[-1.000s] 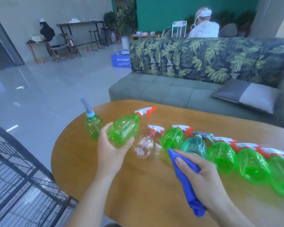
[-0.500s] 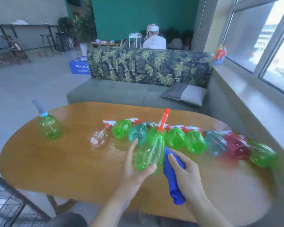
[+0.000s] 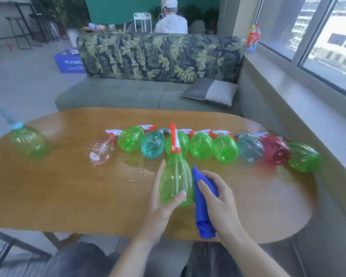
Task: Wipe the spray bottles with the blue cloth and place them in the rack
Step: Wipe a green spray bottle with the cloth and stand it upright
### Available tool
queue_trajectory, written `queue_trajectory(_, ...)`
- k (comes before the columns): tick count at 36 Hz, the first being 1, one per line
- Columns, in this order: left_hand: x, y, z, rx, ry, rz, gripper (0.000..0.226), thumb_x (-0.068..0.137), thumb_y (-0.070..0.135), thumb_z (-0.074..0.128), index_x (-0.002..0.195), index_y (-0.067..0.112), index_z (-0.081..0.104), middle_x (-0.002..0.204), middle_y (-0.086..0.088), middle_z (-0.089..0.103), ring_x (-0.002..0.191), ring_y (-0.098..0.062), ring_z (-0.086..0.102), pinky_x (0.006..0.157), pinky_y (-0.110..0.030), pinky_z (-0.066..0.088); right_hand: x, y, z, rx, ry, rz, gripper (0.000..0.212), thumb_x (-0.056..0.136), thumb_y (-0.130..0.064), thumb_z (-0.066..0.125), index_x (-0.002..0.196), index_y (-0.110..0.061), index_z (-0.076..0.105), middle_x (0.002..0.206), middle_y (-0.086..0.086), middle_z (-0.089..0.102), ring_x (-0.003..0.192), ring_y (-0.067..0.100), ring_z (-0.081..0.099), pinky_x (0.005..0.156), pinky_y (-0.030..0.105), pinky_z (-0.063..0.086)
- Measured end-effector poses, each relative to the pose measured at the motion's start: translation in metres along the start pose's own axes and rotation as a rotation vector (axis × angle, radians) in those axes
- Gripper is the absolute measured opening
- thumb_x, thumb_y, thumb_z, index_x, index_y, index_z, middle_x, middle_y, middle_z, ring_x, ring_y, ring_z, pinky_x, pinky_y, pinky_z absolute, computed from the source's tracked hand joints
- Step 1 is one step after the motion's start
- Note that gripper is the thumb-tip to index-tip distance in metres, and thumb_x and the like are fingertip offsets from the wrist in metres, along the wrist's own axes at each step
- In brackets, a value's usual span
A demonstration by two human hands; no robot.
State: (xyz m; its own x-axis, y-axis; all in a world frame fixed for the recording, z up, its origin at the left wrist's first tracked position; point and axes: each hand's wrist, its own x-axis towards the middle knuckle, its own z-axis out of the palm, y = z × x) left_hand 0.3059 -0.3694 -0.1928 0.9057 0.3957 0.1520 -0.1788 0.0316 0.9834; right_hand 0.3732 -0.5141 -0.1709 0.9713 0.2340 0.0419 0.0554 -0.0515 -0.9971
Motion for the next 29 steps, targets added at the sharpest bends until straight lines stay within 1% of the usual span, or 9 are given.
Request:
queue_trajectory(4, 0.001, -0.013, 0.003, -0.054, 0.013, -0.015, 0.088, 0.083, 0.036, 0.084, 0.157, 0.058, 0.041, 0.161, 0.037, 0.042, 0.15, 0.006, 0.041, 0.119, -0.041, 0.045, -0.004, 0.009, 0.004, -0.014, -0.005, -0.006, 0.024, 0.104, -0.022, 0.063, 0.123, -0.035, 0.071, 0.119, -0.017, 0.073, 0.114, 0.007, 0.067, 0.103, 0.044, 0.054)
queue_trajectory(7, 0.001, -0.02, 0.007, -0.1, 0.048, -0.023, 0.08, 0.085, 0.048, 0.079, 0.157, 0.057, 0.044, 0.166, 0.03, 0.04, 0.157, -0.003, 0.035, 0.128, -0.057, 0.032, -0.002, 0.017, -0.002, -0.054, -0.024, -0.01, 0.026, 0.104, -0.022, 0.063, 0.126, -0.034, 0.071, 0.123, -0.016, 0.073, 0.119, 0.007, 0.066, 0.107, 0.045, 0.052)
queue_trajectory(11, 0.004, -0.018, 0.01, -0.098, 0.131, -0.056, 0.062, 0.093, 0.075, 0.058, 0.153, 0.06, 0.048, 0.164, 0.032, 0.042, 0.156, 0.002, 0.034, 0.131, -0.056, 0.026, 0.005, 0.01, -0.008, -0.095, -0.017, -0.074, 0.026, 0.103, -0.019, 0.065, 0.123, -0.034, 0.074, 0.121, -0.016, 0.073, 0.118, 0.006, 0.066, 0.105, 0.038, 0.053)
queue_trajectory(15, 0.006, -0.018, 0.01, -0.078, 0.136, -0.103, 0.06, 0.095, 0.086, 0.035, 0.149, 0.065, 0.048, 0.16, 0.039, 0.042, 0.155, 0.005, 0.033, 0.13, -0.059, 0.026, 0.029, -0.015, -0.01, -0.17, -0.05, -0.247, 0.028, 0.102, -0.017, 0.065, 0.12, -0.036, 0.075, 0.113, -0.011, 0.07, 0.107, 0.011, 0.066, 0.091, 0.019, 0.049)
queue_trajectory(17, 0.005, -0.02, 0.01, -0.097, 0.131, -0.099, 0.068, 0.091, 0.093, 0.034, 0.15, 0.062, 0.049, 0.161, 0.034, 0.044, 0.156, 0.0, 0.035, 0.129, -0.06, 0.028, 0.042, -0.024, -0.007, -0.264, -0.105, -0.308, 0.027, 0.102, -0.02, 0.065, 0.122, -0.035, 0.075, 0.113, -0.006, 0.067, 0.105, 0.013, 0.065, 0.089, 0.016, 0.046)
queue_trajectory(20, 0.004, -0.021, 0.01, -0.119, 0.127, -0.083, 0.074, 0.088, 0.096, 0.035, 0.15, 0.059, 0.052, 0.161, 0.027, 0.048, 0.156, -0.006, 0.04, 0.128, -0.058, 0.032, 0.057, -0.025, 0.001, -0.384, -0.188, -0.349, 0.026, 0.102, -0.028, 0.066, 0.125, -0.034, 0.075, 0.117, -0.008, 0.064, 0.11, 0.011, 0.063, 0.092, 0.015, 0.045)
queue_trajectory(23, 0.005, -0.023, 0.011, -0.122, 0.134, -0.066, 0.076, 0.087, 0.097, 0.035, 0.149, 0.058, 0.054, 0.16, 0.027, 0.05, 0.154, -0.003, 0.041, 0.129, -0.055, 0.031, 0.059, -0.016, 0.013, -0.471, -0.174, -0.354, 0.027, 0.104, -0.038, 0.059, 0.129, -0.039, 0.071, 0.111, -0.011, 0.06, 0.103, 0.006, 0.062, 0.088, 0.016, 0.044)
queue_trajectory(26, 0.006, -0.023, 0.012, -0.108, 0.144, -0.063, 0.082, 0.085, 0.098, 0.034, 0.151, 0.054, 0.054, 0.158, 0.03, 0.051, 0.153, 0.003, 0.04, 0.13, -0.054, 0.03, 0.049, -0.007, 0.024, -0.526, -0.166, -0.376, 0.031, 0.106, -0.046, 0.05, 0.131, -0.042, 0.067, 0.104, -0.011, 0.052, 0.093, 0.008, 0.06, 0.082, 0.02, 0.048)
queue_trajectory(29, 0.008, -0.026, 0.01, -0.146, 0.146, -0.071, 0.08, 0.088, 0.097, 0.035, 0.152, 0.053, 0.054, 0.16, 0.023, 0.052, 0.155, -0.005, 0.041, 0.129, -0.057, 0.031, 0.04, -0.001, 0.025, -0.575, -0.173, -0.502, 0.036, 0.107, -0.049, 0.045, 0.13, -0.037, 0.07, 0.104, -0.01, 0.05, 0.087, 0.008, 0.059, 0.078, 0.021, 0.049)
